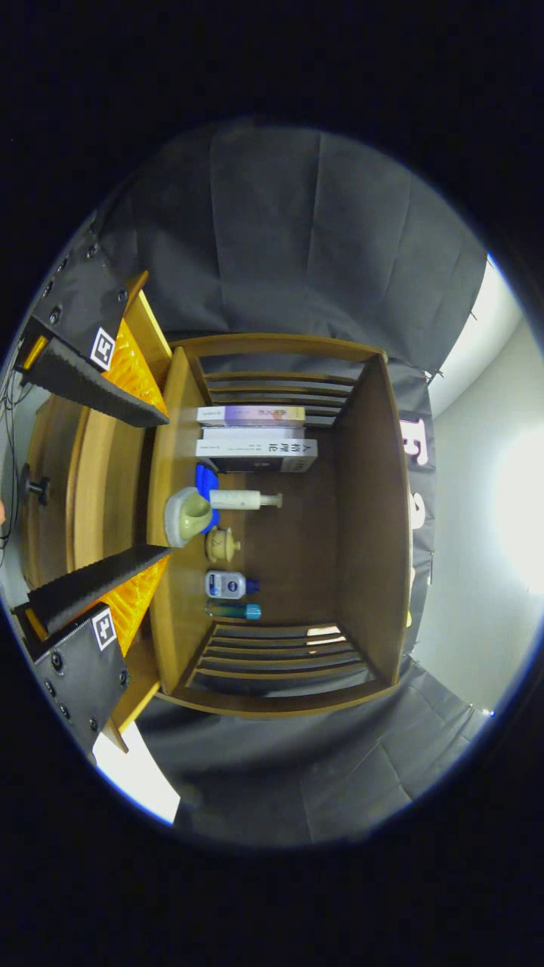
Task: Pull open the drawer, take out the items inside it, and place them on the countertop above the cabinet.
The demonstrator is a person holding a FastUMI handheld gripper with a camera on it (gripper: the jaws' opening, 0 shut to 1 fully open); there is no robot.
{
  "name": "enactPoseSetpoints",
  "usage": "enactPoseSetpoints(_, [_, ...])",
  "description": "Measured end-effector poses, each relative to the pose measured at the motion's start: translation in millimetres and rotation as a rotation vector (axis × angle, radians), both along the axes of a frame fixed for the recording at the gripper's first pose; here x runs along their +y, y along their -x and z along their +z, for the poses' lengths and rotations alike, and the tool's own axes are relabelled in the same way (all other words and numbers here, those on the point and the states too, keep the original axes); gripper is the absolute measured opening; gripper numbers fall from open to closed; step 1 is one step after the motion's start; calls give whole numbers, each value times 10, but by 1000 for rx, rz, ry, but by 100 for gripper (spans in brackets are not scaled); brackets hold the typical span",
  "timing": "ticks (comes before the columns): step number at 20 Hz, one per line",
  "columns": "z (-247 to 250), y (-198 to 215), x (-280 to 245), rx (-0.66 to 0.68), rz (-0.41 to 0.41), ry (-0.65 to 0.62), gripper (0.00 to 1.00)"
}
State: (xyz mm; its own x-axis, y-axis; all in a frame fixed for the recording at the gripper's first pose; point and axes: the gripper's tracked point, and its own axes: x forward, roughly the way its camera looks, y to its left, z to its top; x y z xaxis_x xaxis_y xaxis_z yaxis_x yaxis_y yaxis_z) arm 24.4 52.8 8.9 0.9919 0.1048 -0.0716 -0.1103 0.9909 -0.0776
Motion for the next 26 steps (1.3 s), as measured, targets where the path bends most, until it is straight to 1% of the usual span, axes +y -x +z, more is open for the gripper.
enactPoseSetpoints(4, [-166,120,-4,-5,-1,7,98])
enactPoseSetpoints(13, [-724,332,32,101,-10,11,98])
enactPoseSetpoints(22, [-1091,261,-109,203,-55,0,98])
enactPoseSetpoints(26, [-1120,242,-95,209,-64,19,96])
